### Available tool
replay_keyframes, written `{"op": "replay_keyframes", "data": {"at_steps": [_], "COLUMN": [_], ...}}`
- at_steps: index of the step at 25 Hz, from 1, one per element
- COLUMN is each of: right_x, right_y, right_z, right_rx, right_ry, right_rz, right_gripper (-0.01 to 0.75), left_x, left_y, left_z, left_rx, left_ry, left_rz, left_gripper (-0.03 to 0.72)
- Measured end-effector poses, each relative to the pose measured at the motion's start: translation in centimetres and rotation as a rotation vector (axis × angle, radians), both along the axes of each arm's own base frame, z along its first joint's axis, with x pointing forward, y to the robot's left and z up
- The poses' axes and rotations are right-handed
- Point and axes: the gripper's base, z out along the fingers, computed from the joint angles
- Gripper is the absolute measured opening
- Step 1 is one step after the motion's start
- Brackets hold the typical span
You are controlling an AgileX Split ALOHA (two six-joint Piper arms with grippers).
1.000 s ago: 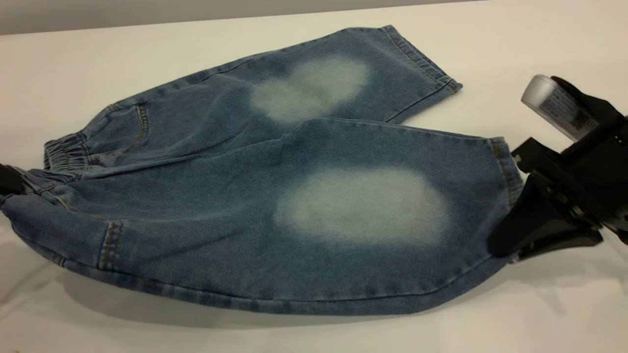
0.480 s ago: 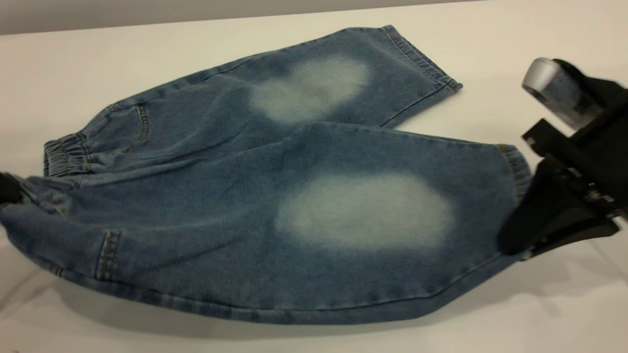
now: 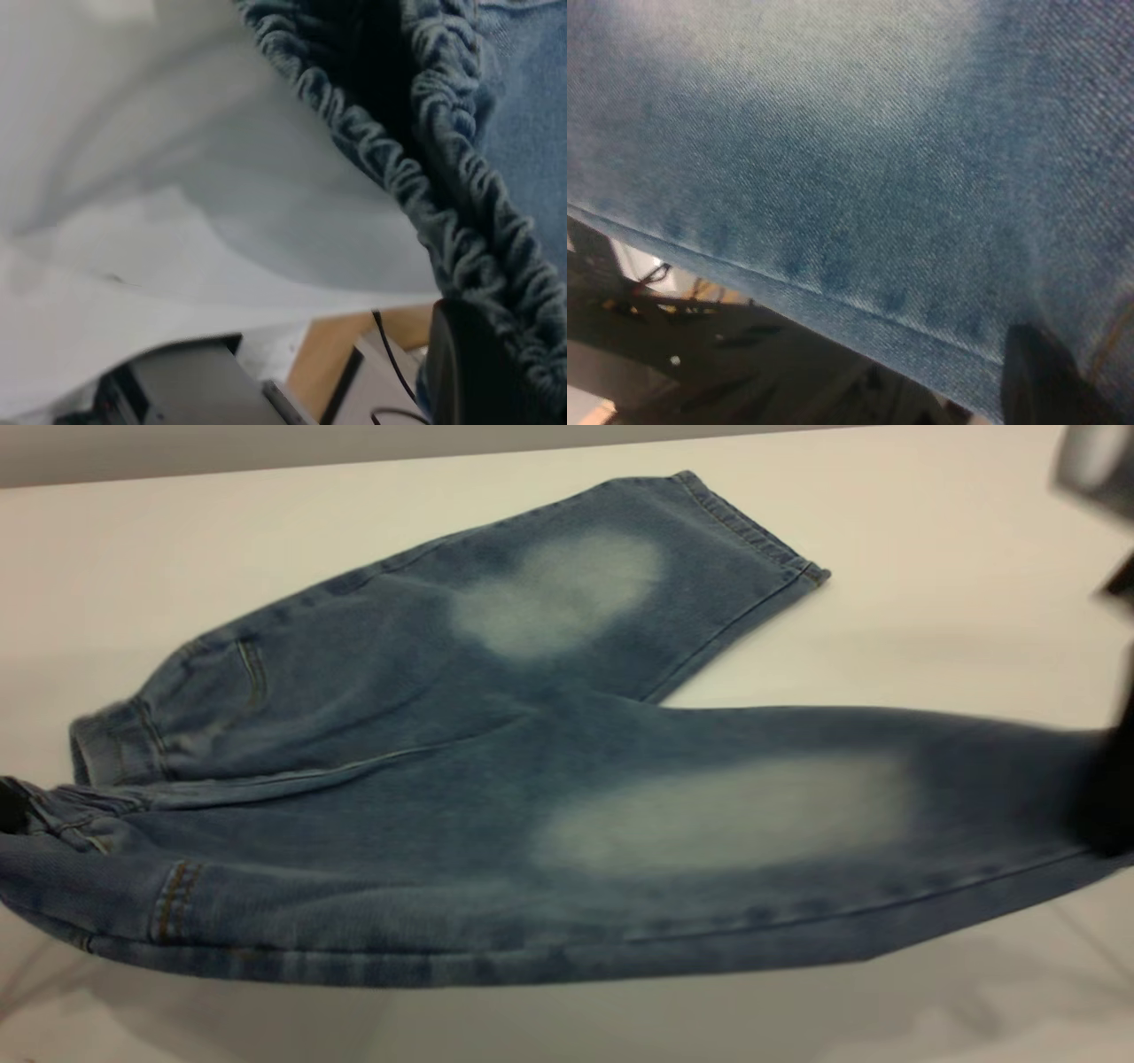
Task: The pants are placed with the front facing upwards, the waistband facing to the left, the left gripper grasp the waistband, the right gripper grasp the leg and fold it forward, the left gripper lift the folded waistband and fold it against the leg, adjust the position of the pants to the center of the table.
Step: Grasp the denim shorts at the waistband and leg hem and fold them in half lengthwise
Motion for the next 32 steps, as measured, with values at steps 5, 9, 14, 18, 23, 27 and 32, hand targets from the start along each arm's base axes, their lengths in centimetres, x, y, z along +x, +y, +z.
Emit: {"op": "replay_keyframes", "data": {"at_steps": [5,9,14,18,23,27,32], "right_x": [-0.5,0.6,3.7,6.3,10.1,13.1,16.2], "right_y": [-0.2,-0.2,-0.1,0.2,0.6,1.2,2.0], "right_z": [4.5,7.5,7.8,7.5,7.1,6.9,6.1], "right_rx": [-0.021,-0.012,-0.020,0.005,0.031,0.058,0.082], "right_ry": [-0.157,-0.289,-0.333,-0.330,-0.360,-0.380,-0.390], "right_rz": [-0.039,-0.054,-0.073,-0.079,-0.113,-0.113,-0.118], "right_gripper": [0.025,0.025,0.025,0.025,0.025,0.025,0.025], "left_x": [-0.1,0.2,1.1,1.7,2.8,3.5,4.2], "left_y": [-0.4,-0.8,-1.2,-1.6,-1.6,-1.4,-1.1], "left_z": [0.4,0.7,1.3,2.0,2.6,2.9,3.2], "left_rx": [-0.060,-0.115,-0.201,-0.287,-0.347,-0.371,-0.392], "left_ry": [0.016,-0.016,-0.086,-0.131,-0.204,-0.232,-0.262], "left_rz": [0.001,0.025,0.081,0.140,0.246,0.328,0.423], "left_gripper": [0.117,0.117,0.117,0.117,0.117,0.117,0.117]}}
